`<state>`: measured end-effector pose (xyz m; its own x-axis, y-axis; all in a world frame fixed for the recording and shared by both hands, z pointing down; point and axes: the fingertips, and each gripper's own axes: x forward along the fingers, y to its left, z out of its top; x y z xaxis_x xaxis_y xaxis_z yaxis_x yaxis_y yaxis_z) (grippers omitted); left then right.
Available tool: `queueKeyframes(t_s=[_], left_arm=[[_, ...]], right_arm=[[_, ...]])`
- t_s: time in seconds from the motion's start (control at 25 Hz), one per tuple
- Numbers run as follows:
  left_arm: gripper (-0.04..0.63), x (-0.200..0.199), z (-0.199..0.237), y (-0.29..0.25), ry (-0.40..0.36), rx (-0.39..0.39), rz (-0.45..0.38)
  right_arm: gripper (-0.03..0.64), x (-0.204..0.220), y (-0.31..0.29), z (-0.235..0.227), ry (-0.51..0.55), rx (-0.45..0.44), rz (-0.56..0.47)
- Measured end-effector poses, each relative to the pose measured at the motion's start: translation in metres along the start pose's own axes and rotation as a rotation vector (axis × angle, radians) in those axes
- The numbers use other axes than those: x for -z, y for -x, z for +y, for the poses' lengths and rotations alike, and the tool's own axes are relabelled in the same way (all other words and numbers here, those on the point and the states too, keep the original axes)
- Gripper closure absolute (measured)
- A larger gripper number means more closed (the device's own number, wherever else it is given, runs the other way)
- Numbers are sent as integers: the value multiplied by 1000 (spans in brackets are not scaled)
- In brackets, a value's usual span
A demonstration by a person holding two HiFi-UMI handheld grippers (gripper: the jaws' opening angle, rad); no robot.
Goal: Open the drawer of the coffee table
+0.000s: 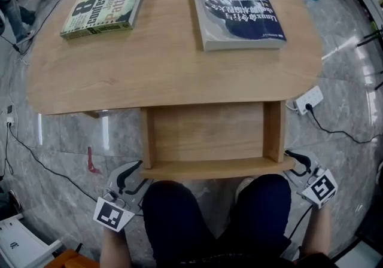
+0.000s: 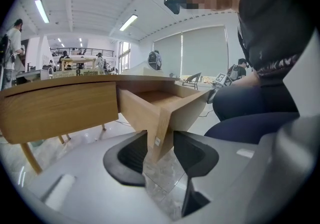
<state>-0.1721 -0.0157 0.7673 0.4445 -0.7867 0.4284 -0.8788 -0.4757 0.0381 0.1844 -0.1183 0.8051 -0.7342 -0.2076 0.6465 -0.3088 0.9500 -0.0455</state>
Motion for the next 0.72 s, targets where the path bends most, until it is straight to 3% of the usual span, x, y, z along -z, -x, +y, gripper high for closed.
queueKeyframes(t_s=[0.24, 0.36, 0.4, 0.44, 0.48, 0.72], left_arm=[[426, -38, 4, 32, 9, -58, 40], [465, -72, -12, 55, 12, -52, 72], [503, -85, -18, 62, 18, -45, 83], [569, -98, -24, 68, 31, -36, 92], [589, -112, -31, 74, 46, -24, 98], [590, -217, -66, 106, 70, 29, 107]], right_arm=[[474, -20, 35, -4, -99, 63, 5], [539, -42, 55, 9, -119, 55, 39], [616, -55, 62, 12, -127, 53, 34], [615, -70, 70, 14, -141, 51, 22], [615, -87, 79, 16, -156, 49, 13], [615, -178, 129, 51, -261, 26, -11]])
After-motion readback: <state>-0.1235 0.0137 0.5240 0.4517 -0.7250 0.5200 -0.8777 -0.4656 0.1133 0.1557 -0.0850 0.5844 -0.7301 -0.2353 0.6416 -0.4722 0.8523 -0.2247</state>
